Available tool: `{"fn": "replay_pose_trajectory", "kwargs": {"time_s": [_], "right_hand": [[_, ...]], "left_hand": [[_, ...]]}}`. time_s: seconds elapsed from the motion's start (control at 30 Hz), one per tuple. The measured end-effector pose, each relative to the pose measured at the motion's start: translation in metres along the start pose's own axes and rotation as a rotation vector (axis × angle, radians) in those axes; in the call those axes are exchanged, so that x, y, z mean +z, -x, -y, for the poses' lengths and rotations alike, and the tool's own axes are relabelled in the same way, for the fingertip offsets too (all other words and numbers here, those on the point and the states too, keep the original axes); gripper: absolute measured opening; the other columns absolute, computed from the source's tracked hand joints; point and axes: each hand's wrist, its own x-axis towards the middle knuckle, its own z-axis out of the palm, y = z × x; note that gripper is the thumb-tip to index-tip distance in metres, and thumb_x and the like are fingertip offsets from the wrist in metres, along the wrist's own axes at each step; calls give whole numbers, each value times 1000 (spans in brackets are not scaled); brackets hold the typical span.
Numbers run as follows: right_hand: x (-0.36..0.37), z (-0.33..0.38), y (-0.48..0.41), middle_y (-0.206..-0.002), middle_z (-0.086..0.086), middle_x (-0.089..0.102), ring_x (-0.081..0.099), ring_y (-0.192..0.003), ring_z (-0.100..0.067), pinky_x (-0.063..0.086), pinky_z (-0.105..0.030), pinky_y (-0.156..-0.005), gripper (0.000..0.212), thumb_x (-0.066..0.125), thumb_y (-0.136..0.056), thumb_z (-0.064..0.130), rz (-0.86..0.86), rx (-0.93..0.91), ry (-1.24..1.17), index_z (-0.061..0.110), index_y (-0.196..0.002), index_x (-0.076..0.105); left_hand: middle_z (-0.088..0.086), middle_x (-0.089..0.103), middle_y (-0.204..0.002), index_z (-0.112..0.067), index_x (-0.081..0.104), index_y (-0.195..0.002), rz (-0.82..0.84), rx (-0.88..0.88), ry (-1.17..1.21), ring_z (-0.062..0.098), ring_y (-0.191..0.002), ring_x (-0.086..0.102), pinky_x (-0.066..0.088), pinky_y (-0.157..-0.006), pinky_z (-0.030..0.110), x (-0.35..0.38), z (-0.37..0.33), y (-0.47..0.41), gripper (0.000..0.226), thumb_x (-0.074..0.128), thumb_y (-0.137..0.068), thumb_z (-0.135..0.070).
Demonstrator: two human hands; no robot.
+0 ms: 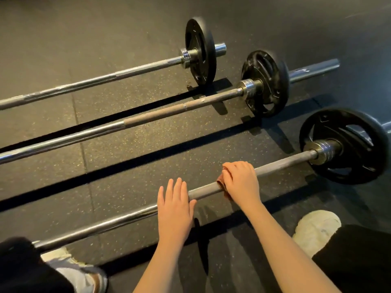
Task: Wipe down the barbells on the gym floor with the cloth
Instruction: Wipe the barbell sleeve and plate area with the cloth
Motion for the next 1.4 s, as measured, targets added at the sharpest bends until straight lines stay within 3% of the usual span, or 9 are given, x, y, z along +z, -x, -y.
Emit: {"fn": "replay_pose_trajectory", "kwargs": {"time_s": [0.1,0.33,0.5,0.73,0.87,1.0,1.13,1.3,1.4], "right_hand": [[11,20,17,-110,0,61,52,-108,-22,41,-42,-102,22,55,-95,28,-57,183,-98,16,-111,65],[-7,-13,8,-102,4,61,55,-97,-17,43,-32,-86,35,38,-96,40,78,-219,-8,20,-105,65],[-3,-14,17,-114,0,59,50,-114,-21,40,-43,-106,22,52,-96,29,-30,95,-99,15,-109,63],[-23,-44,2,-108,7,58,52,-101,-14,38,-28,-91,18,51,-97,33,116,-250,-8,23,-108,61],[-32,-61,0,-110,3,59,50,-107,-14,42,-36,-102,20,52,-97,29,-19,86,-82,18,-111,63],[-11,-31,26,-116,-1,60,51,-115,-20,41,-45,-106,21,55,-95,21,-60,-3,-105,14,-112,64],[-31,-66,-5,-105,7,60,53,-101,-13,38,-27,-92,17,50,-97,30,94,-235,-14,22,-108,62],[-35,-77,-10,-103,5,58,51,-104,-15,41,-36,-101,18,48,-97,28,-43,132,-33,20,-105,62],[-16,-45,12,-106,1,60,53,-106,-19,42,-43,-103,15,56,-94,20,-75,52,-82,15,-106,64]], "left_hand": [[10,60,-131,-7,61,-124,5,-80,31,32,-129,49,34,-107,53,-3,-5,-1,62,27,-92,-47],[10,60,-131,-7,62,-124,15,-136,7,34,-129,49,36,-106,55,-3,-12,0,65,24,-92,-49],[10,60,-130,-6,63,-123,42,-159,-14,35,-128,50,37,-104,56,1,-13,1,66,24,-91,-49],[7,40,-150,-9,40,-145,48,-216,8,31,-144,27,20,-116,52,-1,-25,1,74,7,-94,-51],[6,17,-160,-10,17,-153,93,-130,44,27,-148,7,4,-120,46,-6,-66,-2,70,12,-98,-53],[12,32,-154,-6,30,-149,61,-183,17,31,-145,22,11,-118,51,-1,-90,-7,74,21,-96,-57],[11,30,-155,-6,26,-150,85,-201,-7,30,-146,18,5,-118,51,-1,-94,-11,73,34,-97,-56],[16,56,-134,-1,54,-131,80,-235,13,36,-130,46,27,-111,56,4,-96,-13,69,47,-91,-56],[20,57,-130,3,57,-126,72,-222,33,39,-125,50,21,-108,55,5,-98,-15,75,30,-88,-55]]}}
